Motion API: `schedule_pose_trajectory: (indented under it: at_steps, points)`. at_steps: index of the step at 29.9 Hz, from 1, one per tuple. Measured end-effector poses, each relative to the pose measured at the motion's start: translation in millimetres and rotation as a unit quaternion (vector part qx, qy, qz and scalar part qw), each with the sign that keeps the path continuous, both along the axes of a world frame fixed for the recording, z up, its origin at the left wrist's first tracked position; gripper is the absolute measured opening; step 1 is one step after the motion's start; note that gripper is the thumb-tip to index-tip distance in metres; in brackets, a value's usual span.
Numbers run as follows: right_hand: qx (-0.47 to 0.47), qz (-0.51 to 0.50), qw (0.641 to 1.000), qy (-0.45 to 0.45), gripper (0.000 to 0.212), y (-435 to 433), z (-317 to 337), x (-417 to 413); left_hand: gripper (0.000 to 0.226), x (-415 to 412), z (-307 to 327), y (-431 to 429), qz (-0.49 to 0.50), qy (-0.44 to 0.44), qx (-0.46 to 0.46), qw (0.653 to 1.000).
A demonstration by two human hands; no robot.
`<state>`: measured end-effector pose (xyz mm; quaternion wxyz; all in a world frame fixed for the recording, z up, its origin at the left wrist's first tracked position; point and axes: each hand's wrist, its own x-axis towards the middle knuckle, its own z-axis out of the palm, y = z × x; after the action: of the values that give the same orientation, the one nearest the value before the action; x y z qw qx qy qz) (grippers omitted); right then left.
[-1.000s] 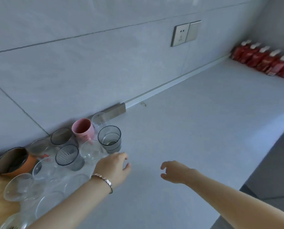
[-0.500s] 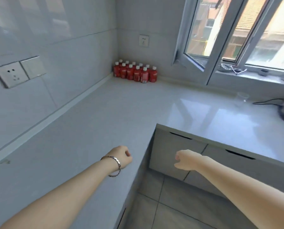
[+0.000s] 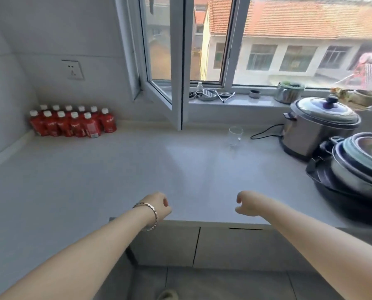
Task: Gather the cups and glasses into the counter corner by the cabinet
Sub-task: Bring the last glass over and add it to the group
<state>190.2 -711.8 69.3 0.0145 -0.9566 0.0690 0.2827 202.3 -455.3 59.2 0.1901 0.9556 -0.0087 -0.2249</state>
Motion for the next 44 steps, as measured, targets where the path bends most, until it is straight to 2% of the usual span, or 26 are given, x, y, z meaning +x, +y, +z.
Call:
schedule_pose_trajectory:
  at_steps: [5, 12, 16, 20, 23, 25, 28, 31, 33, 36, 41, 44]
  points:
    - [0.014, -0.049, 0.999, -0.001, 0.046, -39, -3, 76, 0.028, 107, -5, -42, -0.064, -0.002, 0.020, 0.998]
    - [0.014, -0.114, 0.993, 0.012, 0.045, -85, -4, 166, 0.015, 233, -12, -102, -0.144, 0.002, 0.039, 0.989]
    - [0.023, -0.129, 0.991, 0.006, 0.046, -116, -14, 217, 0.023, 277, -21, -134, -0.153, 0.023, 0.035, 0.987]
    - [0.051, -0.134, 0.989, -0.036, 0.049, -150, -36, 284, 0.007, 317, -44, -164, -0.128, 0.036, 0.039, 0.990]
    - [0.079, -0.121, 0.983, -0.111, 0.050, -170, -53, 338, 0.019, 339, -58, -187, -0.093, 0.043, 0.036, 0.994]
    - [0.090, -0.101, 0.982, -0.133, 0.061, -180, -62, 374, 0.026, 351, -66, -204, -0.063, 0.051, 0.032, 0.996]
    - [0.088, -0.073, 0.989, -0.094, 0.091, -194, -74, 417, 0.028, 369, -74, -225, -0.020, 0.064, 0.028, 0.997]
    - [0.099, -0.037, 0.994, -0.040, 0.102, -203, -94, 438, 0.027, 381, -81, -239, 0.018, 0.075, 0.023, 0.997]
    - [0.121, -0.029, 0.991, -0.041, 0.101, -208, -108, 442, 0.022, 385, -86, -244, 0.036, 0.081, 0.023, 0.996]
    - [0.146, -0.023, 0.984, -0.104, 0.095, -214, -117, 445, 0.014, 384, -94, -246, 0.059, 0.087, 0.034, 0.994]
    - [0.250, -0.073, 0.957, -0.128, 0.082, -214, -118, 446, 0.013, 365, -95, -241, 0.103, 0.098, 0.029, 0.989]
    - [0.231, -0.002, 0.965, -0.121, 0.084, -207, -112, 434, 0.011, 346, -92, -228, 0.128, 0.088, 0.014, 0.988]
